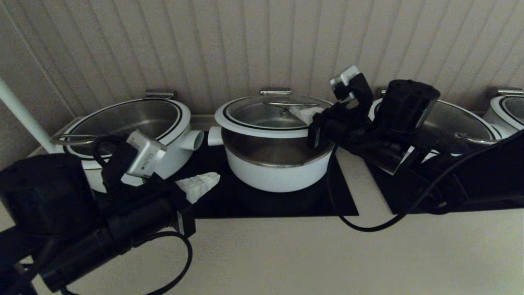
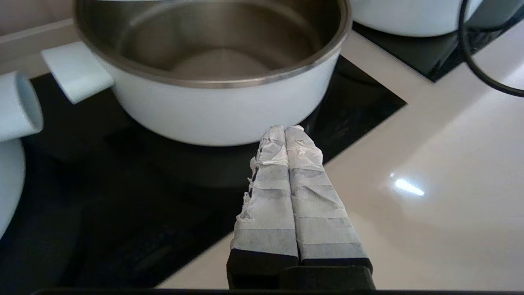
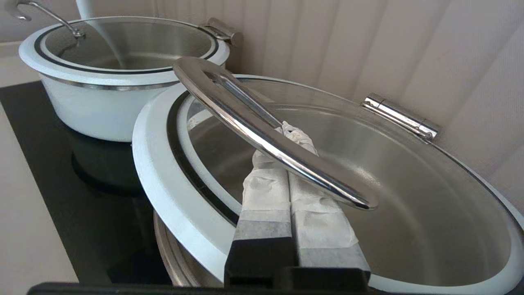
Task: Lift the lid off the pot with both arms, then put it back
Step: Hold the pot lid with the left arm
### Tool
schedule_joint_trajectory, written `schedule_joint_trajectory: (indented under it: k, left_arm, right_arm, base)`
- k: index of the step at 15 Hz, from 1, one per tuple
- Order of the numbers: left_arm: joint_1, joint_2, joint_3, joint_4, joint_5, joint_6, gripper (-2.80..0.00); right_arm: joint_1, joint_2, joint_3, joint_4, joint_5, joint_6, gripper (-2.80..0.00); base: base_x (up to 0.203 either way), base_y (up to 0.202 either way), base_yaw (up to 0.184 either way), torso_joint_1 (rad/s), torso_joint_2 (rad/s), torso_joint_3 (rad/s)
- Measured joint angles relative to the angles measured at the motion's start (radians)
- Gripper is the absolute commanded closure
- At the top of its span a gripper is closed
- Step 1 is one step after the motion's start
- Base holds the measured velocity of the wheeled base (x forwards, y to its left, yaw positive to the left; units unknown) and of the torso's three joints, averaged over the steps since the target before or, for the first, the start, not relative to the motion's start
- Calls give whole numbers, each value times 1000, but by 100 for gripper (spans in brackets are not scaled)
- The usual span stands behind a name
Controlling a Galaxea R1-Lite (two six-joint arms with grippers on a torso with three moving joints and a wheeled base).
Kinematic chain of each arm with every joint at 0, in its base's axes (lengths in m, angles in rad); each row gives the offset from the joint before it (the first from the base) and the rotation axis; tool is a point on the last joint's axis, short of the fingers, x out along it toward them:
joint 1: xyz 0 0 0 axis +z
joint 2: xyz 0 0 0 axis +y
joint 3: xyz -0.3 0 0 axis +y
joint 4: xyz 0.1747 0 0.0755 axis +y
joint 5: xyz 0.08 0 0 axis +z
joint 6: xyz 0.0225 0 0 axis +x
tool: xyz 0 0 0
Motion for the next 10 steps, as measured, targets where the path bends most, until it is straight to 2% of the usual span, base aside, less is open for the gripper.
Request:
schedule_joint_trajectory:
  k: [7, 10]
  left_arm:
    - [-26, 139, -75, -34, 7, 0, 0]
    - [-28, 201, -155, -60, 52, -2, 0]
  right_arm:
    - [0, 3, -4, -1, 1, 1, 0]
    - [0, 4, -4, 0, 2, 3, 0]
  base:
    - [0, 0, 0, 0, 0, 0]
    - [0, 0, 0, 0, 0, 0]
